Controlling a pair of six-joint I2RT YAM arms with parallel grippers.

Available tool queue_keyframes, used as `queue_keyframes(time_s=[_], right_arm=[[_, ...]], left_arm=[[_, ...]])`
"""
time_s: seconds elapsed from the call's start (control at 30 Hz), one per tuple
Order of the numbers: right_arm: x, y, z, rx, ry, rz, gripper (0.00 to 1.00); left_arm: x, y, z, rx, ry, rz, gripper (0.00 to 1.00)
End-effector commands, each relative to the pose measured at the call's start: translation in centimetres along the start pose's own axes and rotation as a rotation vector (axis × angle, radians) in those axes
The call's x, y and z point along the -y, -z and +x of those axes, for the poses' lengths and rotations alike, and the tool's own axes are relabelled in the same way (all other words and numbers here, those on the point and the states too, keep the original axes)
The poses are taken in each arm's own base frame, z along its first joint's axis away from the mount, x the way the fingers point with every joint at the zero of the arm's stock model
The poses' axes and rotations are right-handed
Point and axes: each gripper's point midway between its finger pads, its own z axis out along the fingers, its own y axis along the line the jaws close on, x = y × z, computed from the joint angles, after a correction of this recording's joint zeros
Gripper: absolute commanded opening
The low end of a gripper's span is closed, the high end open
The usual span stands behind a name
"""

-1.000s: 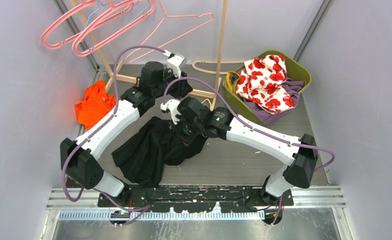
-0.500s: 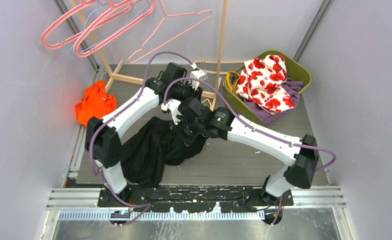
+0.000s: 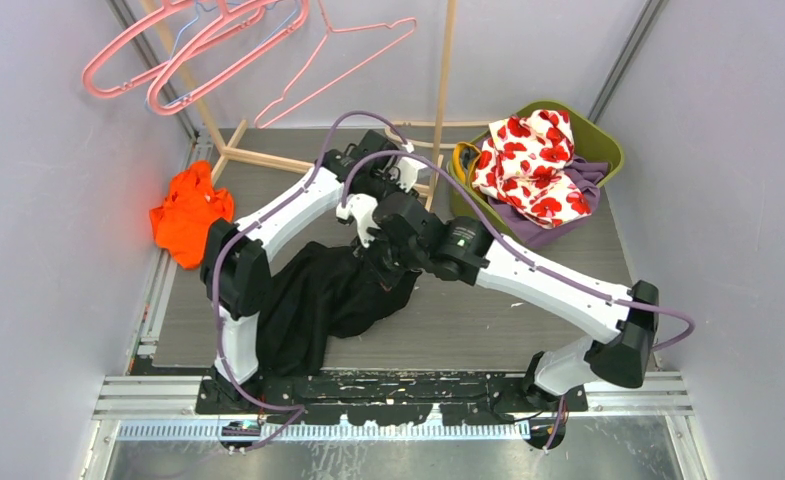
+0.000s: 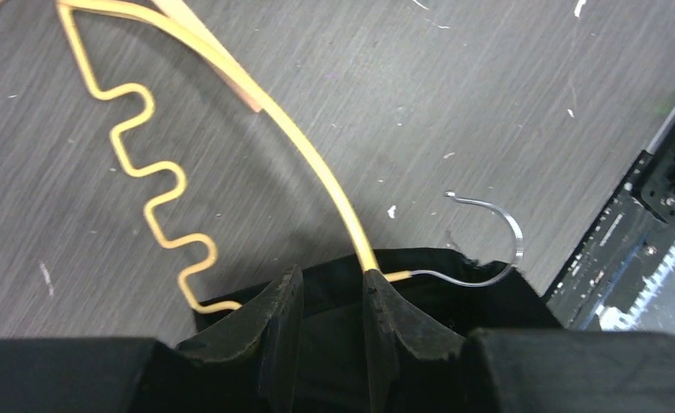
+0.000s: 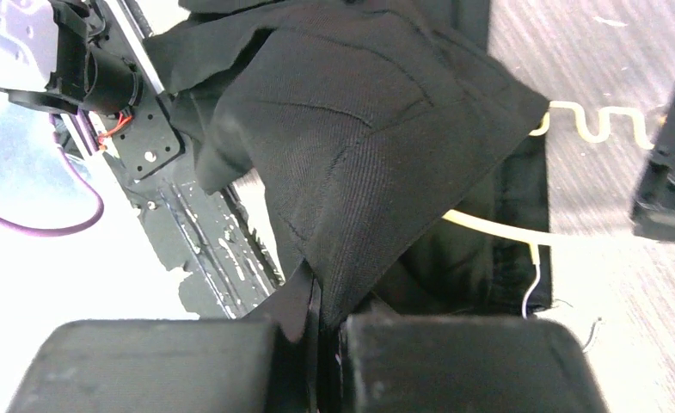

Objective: Remove the skirt from the hanger

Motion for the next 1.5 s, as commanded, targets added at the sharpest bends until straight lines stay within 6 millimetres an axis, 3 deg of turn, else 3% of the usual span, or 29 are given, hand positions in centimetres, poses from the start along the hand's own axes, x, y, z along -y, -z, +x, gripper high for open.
queue_keyframes(time_s=[0.0, 0.17, 0.3, 0.5, 0.73, 0.93, 1.0, 1.2, 1.3, 1.4, 1.47], right_arm=[[-0.3, 6.0, -5.2, 0.190, 0.095, 0.044, 0.01], [0.2, 11.5, -9.5, 0.267, 0.182, 0.127, 0.01], [0.6, 14.9, -12.9, 0.339, 0.241, 0.192, 0.01], [1.9, 18.3, -16.8, 0.444, 0.301, 0.312, 0.01], [3.2, 21.2, -19.8, 0.581, 0.285, 0.435, 0.01], [3.7, 29.6, -24.3, 0.957, 0.216, 0.561, 0.01], [3.8, 31.5, -25.5, 1.010, 0.235, 0.602, 0.01], [3.6, 33.7, -27.7, 1.141, 0.249, 0.643, 0.01], [4.0, 34.1, -28.3, 1.159, 0.245, 0.684, 0.01], [5.0, 32.2, -28.6, 1.089, 0.287, 0.745, 0.01], [5.4, 31.1, -28.9, 1.064, 0.298, 0.762, 0.01]], left_arm=[[-1.9, 3.6, -2.4, 0.099, -0.036, -0.108, 0.32], [-3.6, 6.4, -3.1, 0.140, -0.035, -0.171, 0.32], [-3.8, 7.7, -3.0, 0.164, -0.037, -0.189, 0.32], [-3.1, 8.2, -1.8, 0.160, -0.031, -0.182, 0.32], [-3.0, 8.8, -1.5, 0.188, -0.051, -0.196, 0.32], [-2.7, 9.2, -1.5, 0.198, -0.067, -0.199, 0.31], [-2.6, 9.5, -1.7, 0.206, -0.073, -0.200, 0.32], [-2.2, 11.3, -1.2, 0.227, -0.095, -0.240, 0.31], [-2.1, 13.4, -0.2, 0.248, -0.091, -0.304, 0.31], [-1.8, 17.4, 0.8, 0.346, -0.080, -0.427, 0.30], [-1.6, 21.4, 1.7, 0.453, -0.073, -0.549, 0.31]])
